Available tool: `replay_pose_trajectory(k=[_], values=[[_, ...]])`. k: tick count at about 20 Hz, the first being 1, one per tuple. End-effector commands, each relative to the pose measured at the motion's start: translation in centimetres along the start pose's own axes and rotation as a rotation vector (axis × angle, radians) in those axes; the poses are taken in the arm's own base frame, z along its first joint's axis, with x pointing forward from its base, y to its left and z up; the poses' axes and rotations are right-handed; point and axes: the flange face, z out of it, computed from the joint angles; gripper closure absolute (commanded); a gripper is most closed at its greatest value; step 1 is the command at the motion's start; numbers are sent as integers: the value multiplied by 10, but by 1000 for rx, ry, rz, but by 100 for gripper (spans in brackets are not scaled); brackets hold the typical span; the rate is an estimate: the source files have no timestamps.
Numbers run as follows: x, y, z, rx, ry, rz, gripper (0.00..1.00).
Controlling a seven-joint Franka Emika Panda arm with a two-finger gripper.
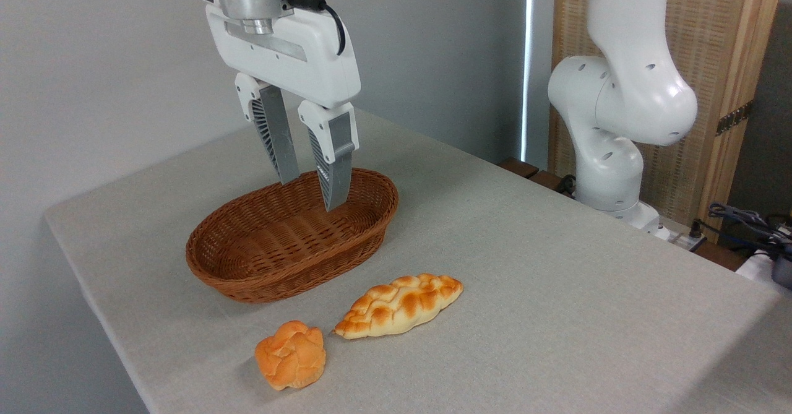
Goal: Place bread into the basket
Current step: 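Move the open gripper from above the basket to the braided bread roll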
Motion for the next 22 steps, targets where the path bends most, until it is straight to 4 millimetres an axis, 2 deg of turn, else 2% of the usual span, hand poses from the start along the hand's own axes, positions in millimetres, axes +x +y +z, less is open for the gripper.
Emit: replay_pose_trajectory(k=[1,12,16,19,21,22], values=[[-1,3,12,-6,-24,-3,0],[-8,8,18,-14,-36,-3,0],[-39,18,26,4,-8,-22,0],[-58,33,41,28,27,-21,0],[-67,51,57,27,33,-3,0],[-78,56,66,15,30,-5,0]])
